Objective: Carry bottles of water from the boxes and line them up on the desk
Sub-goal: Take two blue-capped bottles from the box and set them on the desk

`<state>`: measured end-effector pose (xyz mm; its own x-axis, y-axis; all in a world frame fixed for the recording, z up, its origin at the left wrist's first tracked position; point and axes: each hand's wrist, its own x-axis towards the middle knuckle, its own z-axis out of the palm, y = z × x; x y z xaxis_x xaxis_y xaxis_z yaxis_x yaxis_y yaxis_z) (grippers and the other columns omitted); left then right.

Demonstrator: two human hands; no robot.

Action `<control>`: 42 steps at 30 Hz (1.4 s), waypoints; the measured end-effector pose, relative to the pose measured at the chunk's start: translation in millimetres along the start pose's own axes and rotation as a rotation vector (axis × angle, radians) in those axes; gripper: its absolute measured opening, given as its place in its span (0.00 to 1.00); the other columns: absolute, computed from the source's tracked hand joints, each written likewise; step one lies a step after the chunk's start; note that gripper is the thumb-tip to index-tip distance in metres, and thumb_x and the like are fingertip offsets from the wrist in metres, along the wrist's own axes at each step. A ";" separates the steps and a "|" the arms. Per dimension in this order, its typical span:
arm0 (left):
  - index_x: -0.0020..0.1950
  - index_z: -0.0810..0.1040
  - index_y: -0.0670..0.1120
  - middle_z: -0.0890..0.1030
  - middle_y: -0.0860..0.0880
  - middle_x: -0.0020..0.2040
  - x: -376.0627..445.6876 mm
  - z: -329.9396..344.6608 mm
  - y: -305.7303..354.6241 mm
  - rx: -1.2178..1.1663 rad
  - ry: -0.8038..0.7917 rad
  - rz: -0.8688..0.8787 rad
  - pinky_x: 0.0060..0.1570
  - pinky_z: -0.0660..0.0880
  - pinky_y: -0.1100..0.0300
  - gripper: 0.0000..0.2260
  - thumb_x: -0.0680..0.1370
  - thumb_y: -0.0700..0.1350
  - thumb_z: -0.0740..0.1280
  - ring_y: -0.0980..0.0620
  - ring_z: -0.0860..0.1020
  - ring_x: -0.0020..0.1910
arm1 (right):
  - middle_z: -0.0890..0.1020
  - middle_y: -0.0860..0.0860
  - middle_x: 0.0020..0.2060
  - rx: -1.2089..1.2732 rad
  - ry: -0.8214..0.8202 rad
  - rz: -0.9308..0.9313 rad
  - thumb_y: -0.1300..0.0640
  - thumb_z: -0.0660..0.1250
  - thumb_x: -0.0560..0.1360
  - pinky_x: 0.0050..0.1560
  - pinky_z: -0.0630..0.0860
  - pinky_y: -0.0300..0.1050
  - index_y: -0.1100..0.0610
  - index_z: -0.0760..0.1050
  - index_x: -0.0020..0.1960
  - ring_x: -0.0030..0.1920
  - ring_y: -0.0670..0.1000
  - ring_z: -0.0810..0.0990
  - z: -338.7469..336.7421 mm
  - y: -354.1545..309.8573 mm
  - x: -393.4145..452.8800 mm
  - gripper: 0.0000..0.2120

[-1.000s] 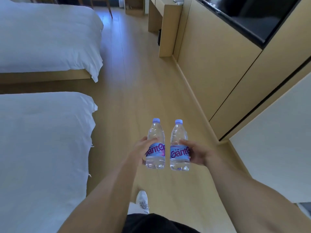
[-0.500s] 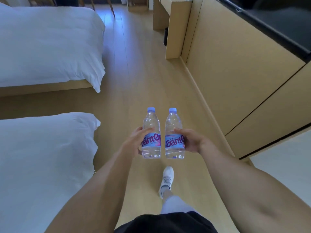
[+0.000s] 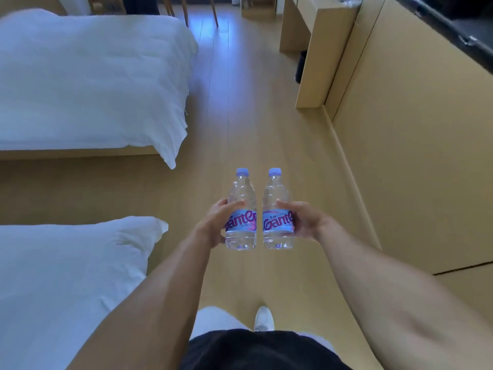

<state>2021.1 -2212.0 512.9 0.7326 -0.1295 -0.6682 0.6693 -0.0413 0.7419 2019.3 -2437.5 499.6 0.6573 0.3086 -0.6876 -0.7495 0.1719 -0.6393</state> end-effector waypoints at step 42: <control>0.66 0.74 0.50 0.83 0.42 0.55 638.6 -88.0 560.1 0.006 -0.004 0.055 0.57 0.77 0.34 0.22 0.75 0.53 0.74 0.42 0.84 0.54 | 0.73 0.67 0.68 0.033 0.049 -0.067 0.51 0.69 0.72 0.72 0.66 0.63 0.66 0.71 0.71 0.61 0.62 0.75 -90.8 -621.6 551.2 0.31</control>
<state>2874.7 -2230.7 496.7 0.7678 -0.1356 -0.6261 0.6272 -0.0399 0.7778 2854.6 -2459.1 486.8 0.7087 0.2496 -0.6599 -0.7052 0.2220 -0.6734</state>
